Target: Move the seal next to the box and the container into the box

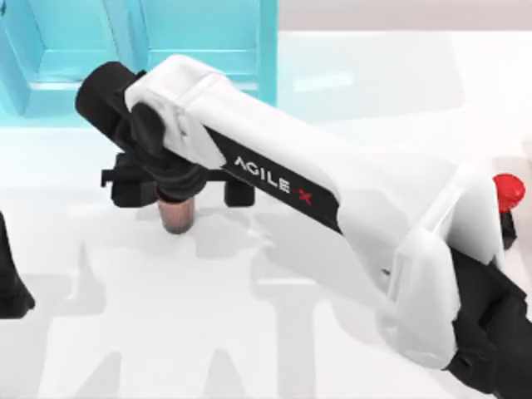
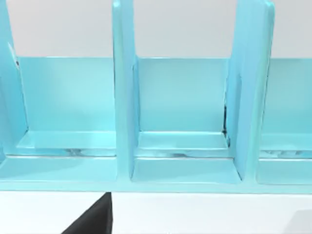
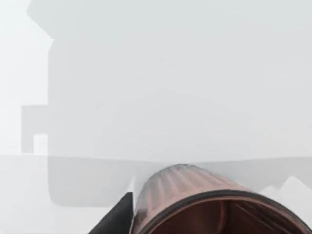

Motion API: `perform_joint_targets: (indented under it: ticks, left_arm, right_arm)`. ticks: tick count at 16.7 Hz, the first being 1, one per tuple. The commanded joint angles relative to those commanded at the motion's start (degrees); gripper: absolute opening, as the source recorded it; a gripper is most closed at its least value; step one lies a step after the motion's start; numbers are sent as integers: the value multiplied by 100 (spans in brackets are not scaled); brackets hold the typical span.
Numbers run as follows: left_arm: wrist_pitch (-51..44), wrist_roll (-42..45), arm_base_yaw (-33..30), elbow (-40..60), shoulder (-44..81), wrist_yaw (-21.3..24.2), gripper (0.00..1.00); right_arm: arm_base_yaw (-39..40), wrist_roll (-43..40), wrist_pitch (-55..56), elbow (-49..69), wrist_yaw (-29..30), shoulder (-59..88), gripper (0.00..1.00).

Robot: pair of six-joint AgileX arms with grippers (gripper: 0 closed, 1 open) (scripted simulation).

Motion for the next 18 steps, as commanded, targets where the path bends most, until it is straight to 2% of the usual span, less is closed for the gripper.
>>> perform_joint_targets:
  ticks: [9, 18]
  left_arm:
    - [0, 0, 0, 0, 0, 0, 100]
    - [0, 0, 0, 0, 0, 0, 100]
  right_arm:
    - [0, 0, 0, 0, 0, 0, 2]
    - [22, 9, 0, -1, -2, 9, 0]
